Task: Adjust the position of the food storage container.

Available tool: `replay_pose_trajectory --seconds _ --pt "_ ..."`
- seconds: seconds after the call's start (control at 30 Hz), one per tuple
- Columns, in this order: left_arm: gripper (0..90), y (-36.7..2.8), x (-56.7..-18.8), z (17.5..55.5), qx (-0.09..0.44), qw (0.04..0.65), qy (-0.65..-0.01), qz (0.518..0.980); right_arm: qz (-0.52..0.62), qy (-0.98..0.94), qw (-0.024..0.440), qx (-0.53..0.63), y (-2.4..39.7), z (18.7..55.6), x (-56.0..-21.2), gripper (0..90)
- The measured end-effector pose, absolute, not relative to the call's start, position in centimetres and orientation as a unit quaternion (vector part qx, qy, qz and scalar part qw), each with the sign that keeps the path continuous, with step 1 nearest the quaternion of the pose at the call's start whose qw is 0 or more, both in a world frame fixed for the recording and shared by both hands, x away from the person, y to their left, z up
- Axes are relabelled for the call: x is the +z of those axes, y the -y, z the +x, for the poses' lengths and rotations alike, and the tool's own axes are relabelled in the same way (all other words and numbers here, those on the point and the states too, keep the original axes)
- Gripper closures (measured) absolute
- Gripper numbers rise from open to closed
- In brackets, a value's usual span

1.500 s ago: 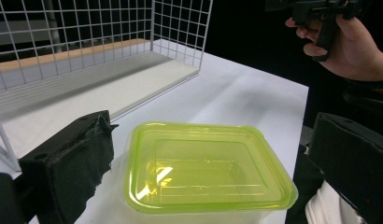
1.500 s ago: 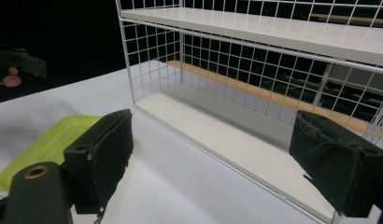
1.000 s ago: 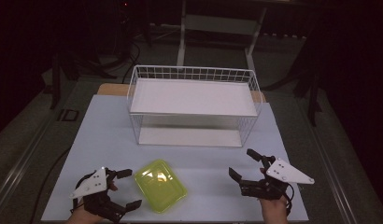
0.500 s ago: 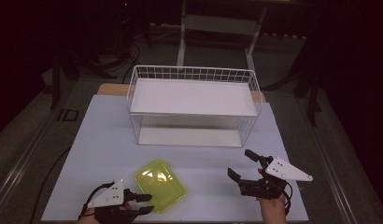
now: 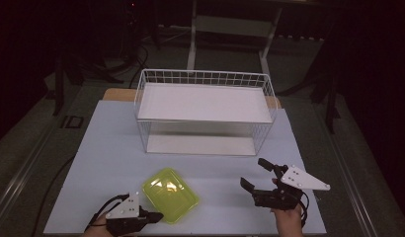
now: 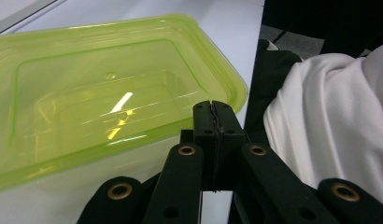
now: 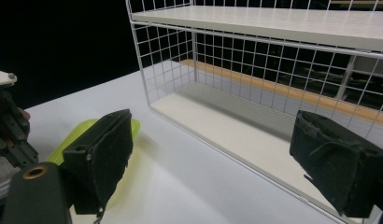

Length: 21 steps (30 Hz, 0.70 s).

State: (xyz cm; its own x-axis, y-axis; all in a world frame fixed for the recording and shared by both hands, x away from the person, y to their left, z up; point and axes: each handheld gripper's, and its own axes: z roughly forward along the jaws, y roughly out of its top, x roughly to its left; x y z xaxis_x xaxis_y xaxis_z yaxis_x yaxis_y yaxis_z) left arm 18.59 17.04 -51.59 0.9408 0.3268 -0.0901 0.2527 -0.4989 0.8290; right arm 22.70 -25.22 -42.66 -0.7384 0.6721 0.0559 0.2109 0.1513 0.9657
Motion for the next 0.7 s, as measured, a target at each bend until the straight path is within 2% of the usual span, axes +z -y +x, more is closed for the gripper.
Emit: replay_pose_trajectory --seconds 0.7 --pt "90.0 -12.0 -52.4 22.2 0.051 0.489 -0.19 0.85 0.294 -0.738 0.196 0.575 25.2 22.7 -42.7 13.5"
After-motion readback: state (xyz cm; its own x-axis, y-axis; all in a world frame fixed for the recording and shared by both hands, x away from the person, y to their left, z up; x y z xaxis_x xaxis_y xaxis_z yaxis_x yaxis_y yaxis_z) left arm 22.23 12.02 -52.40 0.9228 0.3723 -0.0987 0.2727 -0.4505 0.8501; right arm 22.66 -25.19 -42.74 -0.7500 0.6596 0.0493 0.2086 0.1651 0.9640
